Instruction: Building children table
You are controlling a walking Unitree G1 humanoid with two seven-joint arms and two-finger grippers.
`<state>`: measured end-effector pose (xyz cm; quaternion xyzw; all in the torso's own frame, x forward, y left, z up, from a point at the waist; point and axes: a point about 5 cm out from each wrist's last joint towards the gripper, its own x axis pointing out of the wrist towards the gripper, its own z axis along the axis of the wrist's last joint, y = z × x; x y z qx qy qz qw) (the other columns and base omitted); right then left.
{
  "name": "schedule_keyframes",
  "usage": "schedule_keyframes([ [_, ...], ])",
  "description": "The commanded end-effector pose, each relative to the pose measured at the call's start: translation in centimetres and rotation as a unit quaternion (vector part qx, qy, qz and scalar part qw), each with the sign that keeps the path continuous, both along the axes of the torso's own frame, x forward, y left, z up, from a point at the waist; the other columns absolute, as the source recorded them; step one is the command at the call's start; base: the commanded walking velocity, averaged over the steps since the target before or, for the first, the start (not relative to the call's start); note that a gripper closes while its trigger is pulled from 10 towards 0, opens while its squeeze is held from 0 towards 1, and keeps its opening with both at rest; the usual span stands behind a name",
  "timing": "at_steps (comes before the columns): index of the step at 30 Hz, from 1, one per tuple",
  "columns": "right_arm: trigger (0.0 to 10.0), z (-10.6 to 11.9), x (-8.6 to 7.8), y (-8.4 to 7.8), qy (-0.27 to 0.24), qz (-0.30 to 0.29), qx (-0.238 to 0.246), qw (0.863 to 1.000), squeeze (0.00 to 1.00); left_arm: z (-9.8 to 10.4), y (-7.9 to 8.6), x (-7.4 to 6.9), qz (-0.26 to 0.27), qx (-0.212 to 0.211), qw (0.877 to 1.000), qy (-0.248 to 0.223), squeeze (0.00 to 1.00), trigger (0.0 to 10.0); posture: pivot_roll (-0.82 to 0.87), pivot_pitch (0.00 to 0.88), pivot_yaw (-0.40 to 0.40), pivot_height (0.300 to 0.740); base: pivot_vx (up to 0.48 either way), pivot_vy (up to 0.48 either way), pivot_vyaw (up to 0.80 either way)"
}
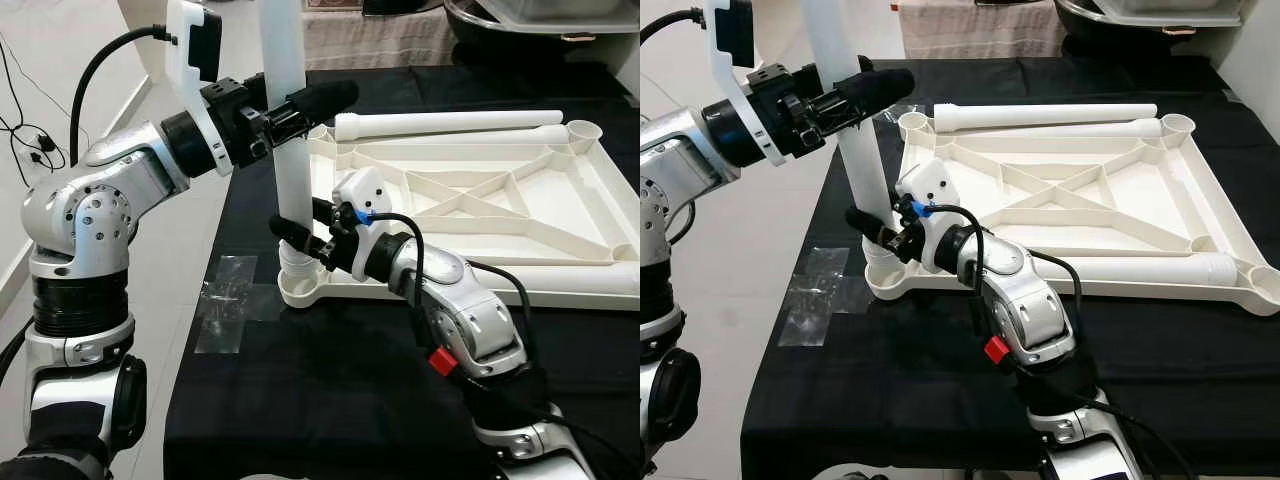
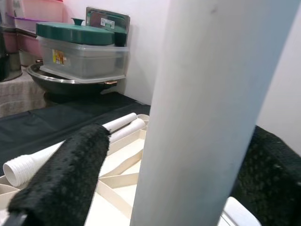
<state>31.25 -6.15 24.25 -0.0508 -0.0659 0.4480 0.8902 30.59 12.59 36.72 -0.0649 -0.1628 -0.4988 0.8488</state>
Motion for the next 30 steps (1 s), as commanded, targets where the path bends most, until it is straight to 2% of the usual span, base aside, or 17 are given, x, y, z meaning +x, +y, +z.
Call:
schedule_keyframes([
  [1,0.0,0.0,-0.3,0.1,-0.001,0.005,0.011,1.0,0.0,0.5,0.3,-0.3,-0.002,0.003,1.0,-0.011,1.0,10.0,0.0,0.2,0.02,0.74,0.0,0.0,0.0],
  [7,0.0,-0.2,0.1,-0.1,0.001,-0.001,0.018,1.0,0.0,1.6,0.6,-1.0,-0.013,-0.009,1.0,-0.022,1.0,10.0,0.01,0.194,0.023,0.74,0.0,0.0,0.0],
  [12,0.0,0.0,2.7,-2.0,-0.013,-0.127,0.042,0.991,0.0,5.3,4.0,-1.7,0.016,-0.056,0.996,-0.063,1.0,10.0,0.02,0.177,0.027,0.74,0.0,0.0,0.0],
  [17,0.0,0.5,3.6,-3.7,-0.016,-0.183,0.064,0.981,0.0,6.3,6.0,-2.6,0.035,-0.092,0.992,-0.078,1.0,10.0,0.02,0.174,0.031,0.74,0.0,0.0,0.0],
  [18,0.0,0.7,3.9,-4.4,-0.018,-0.196,0.068,0.978,0.0,6.5,6.8,-2.9,0.061,-0.103,0.989,-0.085,1.0,10.0,0.03,0.166,0.031,0.74,0.0,0.0,0.0],
  [20,0.0,0.8,4.1,-4.8,-0.019,-0.204,0.069,0.976,0.0,6.6,7.3,-3.0,0.079,-0.108,0.987,-0.088,1.0,10.0,0.03,0.166,0.031,0.74,0.0,0.0,0.0],
  [21,1.9,1.3,4.3,-5.4,-0.022,-0.213,0.077,0.974,0.0,6.2,8.4,-3.2,0.113,-0.114,0.983,-0.083,0.0,10.0,0.03,0.174,0.037,0.74,0.0,0.0,0.0],
  [22,1.9,1.6,4.4,-5.7,-0.025,-0.218,0.082,0.972,0.0,5.9,9.2,-3.4,0.136,-0.118,0.98,-0.079,0.0,10.0,0.03,0.174,0.037,0.74,0.0,0.0,0.0],
  [24,1.9,1.6,4.4,-5.7,-0.025,-0.218,0.082,0.972,0.0,5.9,9.2,-3.4,0.136,-0.118,0.98,-0.079,0.0,10.0,0.03,0.174,0.037,0.74,0.0,0.0,0.0],
  [25,10.0,2.0,4.4,-6.1,-0.029,-0.217,0.088,0.972,0.0,4.7,9.7,-3.3,0.163,-0.116,0.978,-0.058,0.0,10.0,0.03,0.162,0.037,0.74,0.0,0.0,0.0],
  [27,10.0,3.0,4.3,-6.4,-0.042,-0.204,0.097,0.973,0.0,0.2,9.9,-2.4,0.239,-0.062,0.969,-0.001,0.0,10.0,0.03,0.162,0.036,0.74,0.0,0.0,0.0],
  [28,10.0,3.0,4.3,-6.4,-0.042,-0.204,0.097,0.973,0.0,0.2,9.9,-2.4,0.239,-0.062,0.969,-0.001,0.0,10.0,0.03,0.162,0.036,0.74,0.0,0.0,0.0],
  [29,10.0,3.2,4.1,-6.4,-0.045,-0.196,0.092,0.975,0.0,-2.7,9.8,-1.9,0.277,-0.052,0.958,0.043,0.0,10.0,0.04,0.153,0.029,0.74,0.0,0.0,0.0],
  [30,10.0,3.3,3.9,-6.2,-0.046,-0.181,0.091,0.978,0.0,-5.4,9.1,-1.9,0.304,-0.016,0.95,0.065,0.0,10.0,0.03,0.152,0.023,0.74,0.0,0.0,0.0],
])
